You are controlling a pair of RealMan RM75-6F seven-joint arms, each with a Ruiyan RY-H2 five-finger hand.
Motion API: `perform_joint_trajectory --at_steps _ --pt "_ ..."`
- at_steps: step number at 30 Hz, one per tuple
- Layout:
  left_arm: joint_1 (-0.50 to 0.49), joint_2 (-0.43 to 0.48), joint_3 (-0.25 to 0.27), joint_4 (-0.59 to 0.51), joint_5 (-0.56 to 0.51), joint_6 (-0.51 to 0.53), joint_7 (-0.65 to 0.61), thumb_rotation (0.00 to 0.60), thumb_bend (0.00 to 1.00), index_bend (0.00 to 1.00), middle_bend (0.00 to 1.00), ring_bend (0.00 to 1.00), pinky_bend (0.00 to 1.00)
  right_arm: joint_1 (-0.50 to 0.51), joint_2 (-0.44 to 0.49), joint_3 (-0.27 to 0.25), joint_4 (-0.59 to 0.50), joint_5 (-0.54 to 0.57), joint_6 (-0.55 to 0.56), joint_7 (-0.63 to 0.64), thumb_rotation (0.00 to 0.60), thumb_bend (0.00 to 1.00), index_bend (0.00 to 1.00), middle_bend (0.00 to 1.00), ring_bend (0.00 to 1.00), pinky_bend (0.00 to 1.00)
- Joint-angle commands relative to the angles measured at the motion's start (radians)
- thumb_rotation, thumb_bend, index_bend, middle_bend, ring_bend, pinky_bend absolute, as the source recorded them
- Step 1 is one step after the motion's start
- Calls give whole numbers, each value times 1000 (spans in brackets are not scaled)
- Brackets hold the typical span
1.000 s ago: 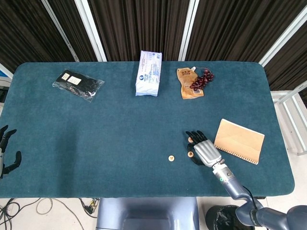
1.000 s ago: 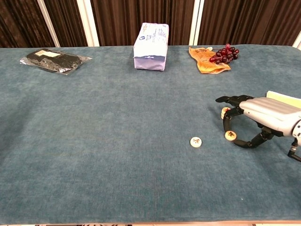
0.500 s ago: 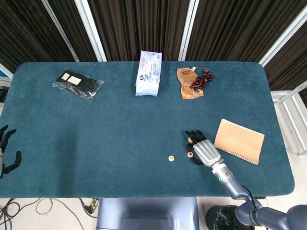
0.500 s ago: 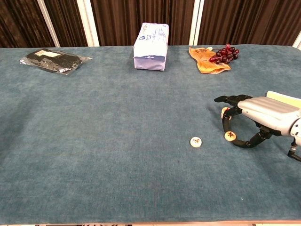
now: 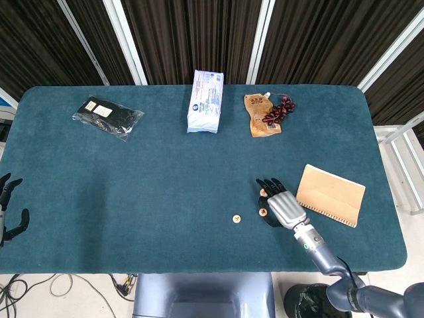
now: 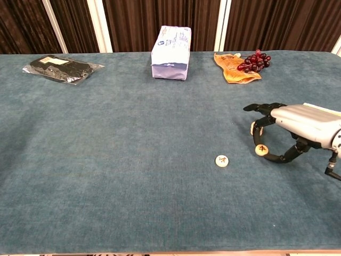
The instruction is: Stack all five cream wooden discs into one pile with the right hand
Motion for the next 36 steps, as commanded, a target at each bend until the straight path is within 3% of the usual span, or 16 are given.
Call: perform_joint_trajectory --at_steps 1,13,36 --pt "0 0 0 0 1 1 0 600 483 158 0 0 0 6 38 16 -50 18 -10 -11 600 404 553 0 0 0" --pt "0 0 0 -1 3 1 0 600 483 158 0 0 0 55 124 101 -175 123 -75 -103 600 404 553 0 0 0" --pt "-1 0 -3 2 0 1 -5 600 483 158 0 0 0 127 82 127 -92 233 -189 -149 600 405 553 0 0 0"
